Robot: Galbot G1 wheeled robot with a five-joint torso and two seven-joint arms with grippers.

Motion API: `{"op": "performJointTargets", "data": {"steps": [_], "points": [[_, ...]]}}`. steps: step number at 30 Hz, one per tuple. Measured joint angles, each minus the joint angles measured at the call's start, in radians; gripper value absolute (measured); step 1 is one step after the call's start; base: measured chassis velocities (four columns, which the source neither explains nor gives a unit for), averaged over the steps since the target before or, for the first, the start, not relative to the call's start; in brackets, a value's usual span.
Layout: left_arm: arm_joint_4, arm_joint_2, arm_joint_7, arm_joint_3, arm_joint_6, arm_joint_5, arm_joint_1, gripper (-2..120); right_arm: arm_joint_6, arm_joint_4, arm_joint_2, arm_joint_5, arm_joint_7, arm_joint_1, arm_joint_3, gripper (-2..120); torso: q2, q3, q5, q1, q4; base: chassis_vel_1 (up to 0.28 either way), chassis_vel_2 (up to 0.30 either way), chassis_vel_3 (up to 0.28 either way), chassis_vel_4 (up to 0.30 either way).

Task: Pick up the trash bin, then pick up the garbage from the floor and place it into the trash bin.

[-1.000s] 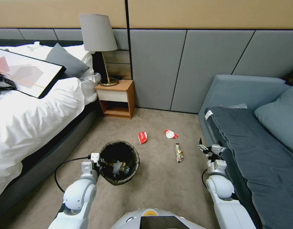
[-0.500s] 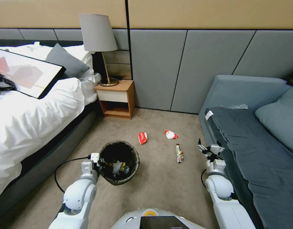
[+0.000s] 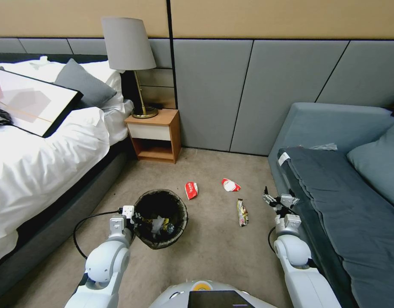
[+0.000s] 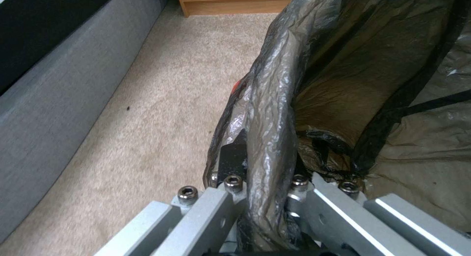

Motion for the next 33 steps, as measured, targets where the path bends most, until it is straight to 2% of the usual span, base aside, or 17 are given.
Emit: {"op": "performJointTargets", "data": {"steps": [33], "points": [[-0.028, 0.004, 0.002, 0.001, 0.000, 0.004, 0.017, 0, -0.008, 0.037, 0.011, -0.013, -0.006, -0.036, -0.001, 100, 0.000, 0.000, 0.0000, 0.000, 0.0000, -0.088, 0.085, 0.088, -0.085]]}}
